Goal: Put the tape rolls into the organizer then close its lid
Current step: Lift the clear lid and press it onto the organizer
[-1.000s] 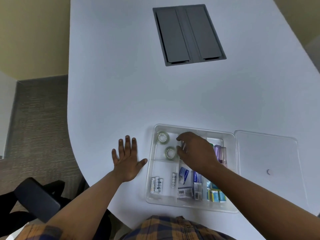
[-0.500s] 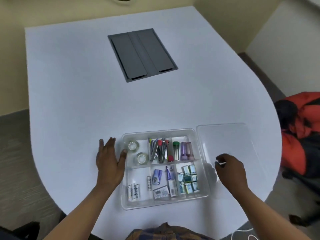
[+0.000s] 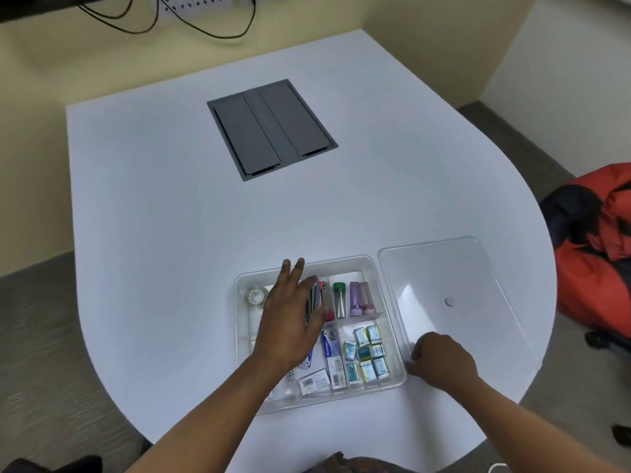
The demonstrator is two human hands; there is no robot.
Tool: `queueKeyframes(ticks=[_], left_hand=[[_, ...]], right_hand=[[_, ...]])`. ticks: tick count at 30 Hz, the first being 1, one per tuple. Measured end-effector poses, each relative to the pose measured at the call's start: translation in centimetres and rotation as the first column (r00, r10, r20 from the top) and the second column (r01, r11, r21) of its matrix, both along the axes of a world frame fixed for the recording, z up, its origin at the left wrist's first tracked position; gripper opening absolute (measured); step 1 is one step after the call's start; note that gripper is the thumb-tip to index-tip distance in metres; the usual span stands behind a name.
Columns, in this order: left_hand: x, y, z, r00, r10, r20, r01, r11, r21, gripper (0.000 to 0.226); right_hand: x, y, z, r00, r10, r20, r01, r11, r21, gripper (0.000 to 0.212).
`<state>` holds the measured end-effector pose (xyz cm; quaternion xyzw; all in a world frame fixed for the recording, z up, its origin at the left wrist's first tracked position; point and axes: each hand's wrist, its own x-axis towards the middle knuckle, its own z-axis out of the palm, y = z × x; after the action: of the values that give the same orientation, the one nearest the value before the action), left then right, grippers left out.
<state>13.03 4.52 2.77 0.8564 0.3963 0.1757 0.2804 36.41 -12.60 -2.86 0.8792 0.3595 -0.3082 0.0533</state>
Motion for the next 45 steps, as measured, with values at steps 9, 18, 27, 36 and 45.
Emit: queueKeyframes(ticks=[9,18,27,36,45], left_hand=[[1.1,0.5,1.5,0.999,-0.002,-0.05,0.002,1.0,0.003,0.057],[2.3,3.0,3.6,0.996,0.049,0.08,-0.047,0.998,-0.033,0.056],[1.4,5.5,5.3,0.963,0.19,0.19,-0.17,0.979,-0.116,0.068],[-2.3,8.6,6.9,0.779,0.47,0.414,-0.317,0.866,-0.387,0.066],[-3.8,8.7,7.5,0.695,0.564,0.446,-0.244,0.769,-0.591,0.042]], right_hand=[[-0.1,-0.5,1.7,0.973,-0.134,0.187,0.079,0.958,0.274,0.019],[5.7,3.1,10.7,0.958,-0.182,0.224,0.009,0.796,0.606,0.02],[4.5,7.7,16.0,0.923,0.017,0.384,-0.362,0.375,0.853,0.039],[1.6,11.2,22.2,0.951,0.108,0.289,-0.285,-0.057,0.957,0.026],[0.3,14.3,24.6,0.86,0.295,-0.417,0.466,-0.118,0.877,0.032]])
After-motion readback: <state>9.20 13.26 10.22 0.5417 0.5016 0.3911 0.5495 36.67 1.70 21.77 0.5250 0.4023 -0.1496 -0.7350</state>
